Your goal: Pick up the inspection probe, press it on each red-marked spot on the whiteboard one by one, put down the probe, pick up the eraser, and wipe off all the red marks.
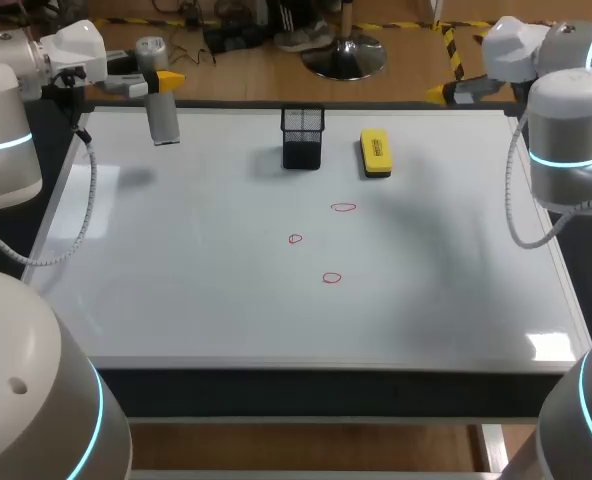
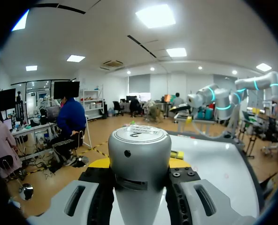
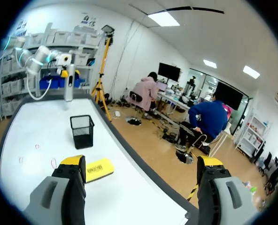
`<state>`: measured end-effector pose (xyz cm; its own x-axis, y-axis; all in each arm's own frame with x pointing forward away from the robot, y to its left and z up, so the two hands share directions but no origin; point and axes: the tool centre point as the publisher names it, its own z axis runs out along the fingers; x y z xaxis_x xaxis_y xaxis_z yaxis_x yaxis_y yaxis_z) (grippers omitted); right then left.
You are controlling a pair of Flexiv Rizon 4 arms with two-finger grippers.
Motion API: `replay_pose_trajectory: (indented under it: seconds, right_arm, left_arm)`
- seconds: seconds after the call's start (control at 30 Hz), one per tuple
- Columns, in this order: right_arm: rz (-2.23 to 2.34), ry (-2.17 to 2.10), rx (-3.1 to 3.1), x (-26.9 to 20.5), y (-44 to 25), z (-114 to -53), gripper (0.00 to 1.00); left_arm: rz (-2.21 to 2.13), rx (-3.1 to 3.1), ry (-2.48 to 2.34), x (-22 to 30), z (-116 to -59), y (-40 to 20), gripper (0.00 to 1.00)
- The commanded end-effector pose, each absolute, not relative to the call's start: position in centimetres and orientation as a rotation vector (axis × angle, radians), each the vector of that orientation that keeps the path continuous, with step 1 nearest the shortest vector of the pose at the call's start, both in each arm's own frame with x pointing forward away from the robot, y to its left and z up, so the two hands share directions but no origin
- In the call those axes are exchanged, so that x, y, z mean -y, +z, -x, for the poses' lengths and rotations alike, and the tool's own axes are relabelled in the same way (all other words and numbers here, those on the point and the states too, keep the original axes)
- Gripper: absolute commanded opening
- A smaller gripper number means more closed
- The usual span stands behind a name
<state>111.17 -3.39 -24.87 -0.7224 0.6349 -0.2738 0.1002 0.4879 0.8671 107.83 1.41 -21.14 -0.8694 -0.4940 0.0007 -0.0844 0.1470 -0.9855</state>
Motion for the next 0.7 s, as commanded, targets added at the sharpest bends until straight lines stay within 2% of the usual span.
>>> replay_pose_trajectory:
  seconds: [0.03,0.7]
  right_arm:
    - [-0.361,0.947,-2.542,3.7,-24.7,-112.1,1.00]
    - [0.658,0.087,-2.988,2.9,-27.7,-112.8,1.00]
  left_arm:
    - [0.557,-2.106,-1.775,-1.4,-107.8,-21.1,0.00]
    - [0.557,-2.106,-1.775,-1.4,-107.8,-21.1,0.00]
